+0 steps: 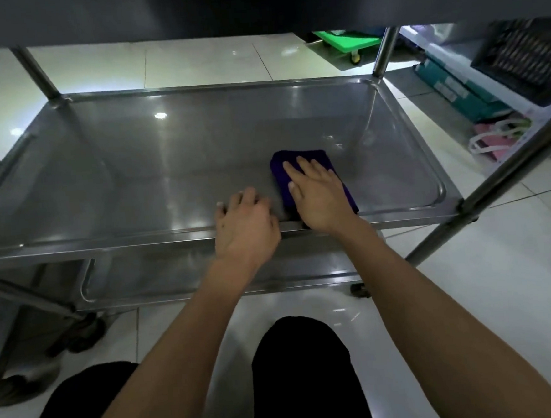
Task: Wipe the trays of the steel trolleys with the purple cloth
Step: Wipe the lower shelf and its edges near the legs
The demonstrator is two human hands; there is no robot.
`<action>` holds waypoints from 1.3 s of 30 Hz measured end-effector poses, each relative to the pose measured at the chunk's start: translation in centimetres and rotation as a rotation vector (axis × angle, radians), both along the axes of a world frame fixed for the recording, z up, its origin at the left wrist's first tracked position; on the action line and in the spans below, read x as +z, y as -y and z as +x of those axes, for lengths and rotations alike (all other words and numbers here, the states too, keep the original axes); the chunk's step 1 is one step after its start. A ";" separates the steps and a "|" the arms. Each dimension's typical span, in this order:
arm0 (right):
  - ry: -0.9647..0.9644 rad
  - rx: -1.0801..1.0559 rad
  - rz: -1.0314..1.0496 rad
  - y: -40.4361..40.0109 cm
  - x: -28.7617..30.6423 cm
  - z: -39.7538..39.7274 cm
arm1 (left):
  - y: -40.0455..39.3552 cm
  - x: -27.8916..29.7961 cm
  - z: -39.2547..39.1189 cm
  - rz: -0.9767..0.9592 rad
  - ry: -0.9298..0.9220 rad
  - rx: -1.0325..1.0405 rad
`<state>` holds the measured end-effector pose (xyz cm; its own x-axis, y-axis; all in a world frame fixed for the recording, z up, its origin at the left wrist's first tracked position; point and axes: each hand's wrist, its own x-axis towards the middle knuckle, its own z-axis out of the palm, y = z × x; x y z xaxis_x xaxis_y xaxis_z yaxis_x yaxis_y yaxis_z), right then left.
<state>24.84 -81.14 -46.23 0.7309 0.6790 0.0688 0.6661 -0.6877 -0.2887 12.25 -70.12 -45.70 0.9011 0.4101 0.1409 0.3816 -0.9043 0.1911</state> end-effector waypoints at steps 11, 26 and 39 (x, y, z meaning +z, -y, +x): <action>-0.008 -0.126 0.016 10.7 0.2 6.3 | 1.9 0.9 1.8 -0.035 0.038 0.097; 0.015 -0.345 -0.018 13.7 0.8 8.4 | -0.6 2.1 1.7 -0.079 -0.024 -0.064; 0.007 -0.132 -0.091 -1.4 1.5 4.1 | -7.0 1.2 -0.7 -0.017 0.011 -0.044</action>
